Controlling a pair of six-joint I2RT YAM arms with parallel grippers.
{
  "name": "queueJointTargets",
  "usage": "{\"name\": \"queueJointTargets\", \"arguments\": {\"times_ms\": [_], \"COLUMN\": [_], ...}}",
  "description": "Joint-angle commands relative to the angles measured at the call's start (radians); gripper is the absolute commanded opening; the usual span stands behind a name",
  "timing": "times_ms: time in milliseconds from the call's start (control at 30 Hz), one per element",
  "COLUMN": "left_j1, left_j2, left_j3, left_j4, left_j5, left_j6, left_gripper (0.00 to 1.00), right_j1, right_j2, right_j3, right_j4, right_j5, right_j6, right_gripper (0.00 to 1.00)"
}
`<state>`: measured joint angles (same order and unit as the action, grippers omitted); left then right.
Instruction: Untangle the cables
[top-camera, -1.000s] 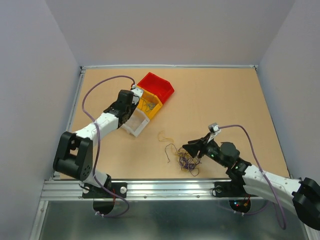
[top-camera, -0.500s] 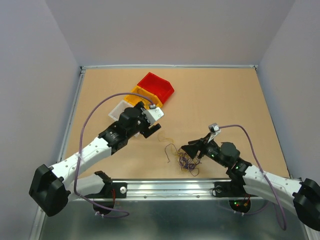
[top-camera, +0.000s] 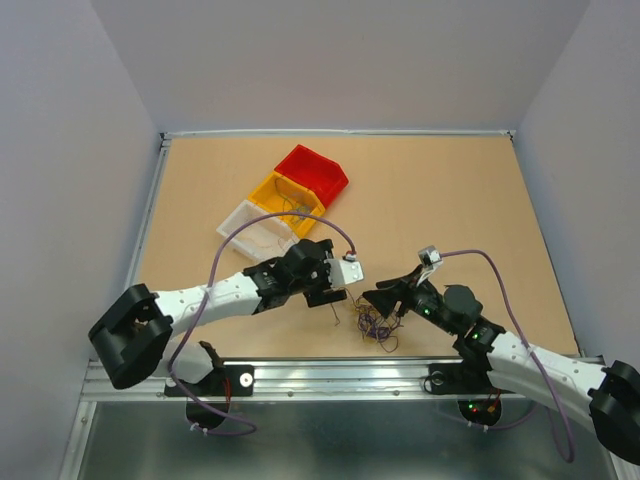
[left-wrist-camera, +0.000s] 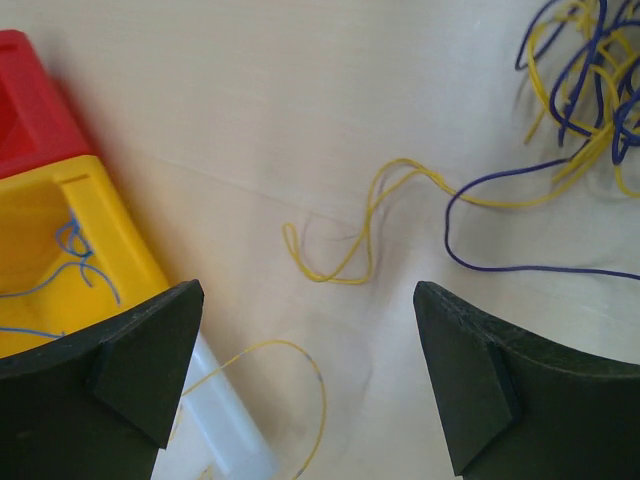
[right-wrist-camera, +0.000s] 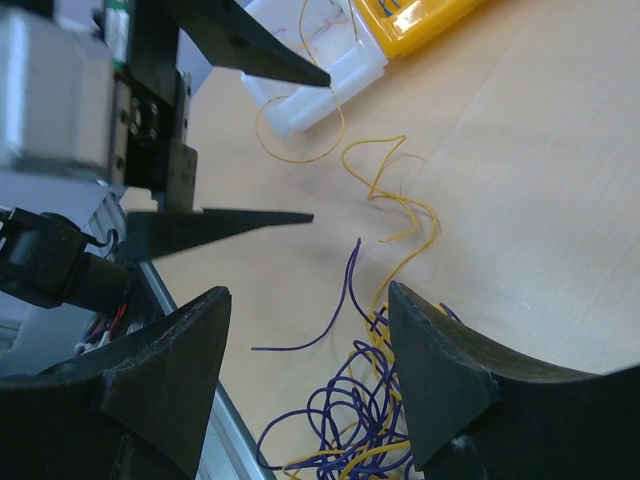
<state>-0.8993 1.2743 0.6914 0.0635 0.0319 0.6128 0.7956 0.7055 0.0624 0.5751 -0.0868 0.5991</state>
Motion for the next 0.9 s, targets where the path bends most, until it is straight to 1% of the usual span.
{"name": "queueJointTargets", "arguments": {"times_ms": [0,100,167,200,300,333,367,400,467,500,533,567,633,667,700,733,767,800,867], "left_j1": [-0.046,-0.058,-0.059,-0.059,-0.059,-0.059,-0.059,-0.058,-0.056,-0.043,-0.032,-0.021,0.025,0.045,0.083,0.106,0.12,0.129,0.129], "left_j2": [0.062,0.129,0.17,0.212,0.26,0.26,0.252,0.228,0.195,0.156,0.136,0.114,0.057,0.04,0.005,-0.013,-0.027,-0.042,-0.046], "left_j3": [-0.015,0.002,0.014,0.026,0.04,0.037,0.033,0.022,0.014,0.01,0.01,0.013,0.02,0.025,0.028,0.028,0.026,0.019,0.002], "left_j4": [0.061,0.07,0.078,0.078,0.085,0.104,0.113,0.125,0.131,0.131,0.127,0.122,0.11,0.107,0.107,0.107,0.108,0.11,0.113], "left_j5": [-0.066,-0.093,-0.142,-0.156,-0.217,-0.243,-0.253,-0.254,-0.248,-0.239,-0.201,-0.181,-0.129,-0.109,-0.069,-0.046,-0.037,-0.005,0.02], "left_j6": [0.041,0.031,0.022,0.015,-0.007,-0.008,-0.015,-0.021,-0.034,-0.039,-0.054,-0.061,-0.091,-0.102,-0.11,-0.114,-0.117,-0.11,-0.087], "left_gripper": [0.99,0.98,0.94,0.79,0.43,0.19,0.05,0.0,0.0,0.0,0.0,0.0,0.0,0.0,0.0,0.0,0.0,0.15,0.59], "right_j1": [0.007,0.005,0.007,0.005,0.005,0.007,0.007,0.01,0.017,0.022,0.027,0.039,0.053,0.063,0.065,0.065,0.067,0.067,0.068], "right_j2": [-0.005,0.02,0.055,0.102,0.192,0.256,0.284,0.346,0.412,0.442,0.507,0.54,0.625,0.644,0.66,0.664,0.663,0.637,0.589], "right_j3": [-0.115,-0.111,-0.101,-0.095,-0.075,-0.075,-0.079,-0.081,-0.082,-0.075,-0.069,-0.065,-0.023,-0.012,-0.006,-0.01,-0.018,-0.025,-0.044], "right_j4": [0.022,0.02,0.019,0.019,0.048,0.09,0.112,0.152,0.184,0.196,0.218,0.224,0.232,0.239,0.265,0.281,0.298,0.314,0.318], "right_j5": [-0.008,0.01,0.019,0.021,0.004,-0.001,-0.005,0.001,0.01,0.019,0.021,0.016,0.016,0.016,0.016,0.021,0.024,0.027,0.028], "right_j6": [-0.004,0.004,0.008,0.005,0.002,0.005,0.007,0.01,0.011,0.008,0.007,0.001,-0.01,-0.012,-0.009,-0.004,0.001,0.002,0.005], "right_gripper": [0.7,0.7,0.66,0.66,0.65,0.65,0.65,0.65,0.65,0.65,0.65,0.63,0.45,0.33,0.11,0.04,0.01,0.01,0.01]}}
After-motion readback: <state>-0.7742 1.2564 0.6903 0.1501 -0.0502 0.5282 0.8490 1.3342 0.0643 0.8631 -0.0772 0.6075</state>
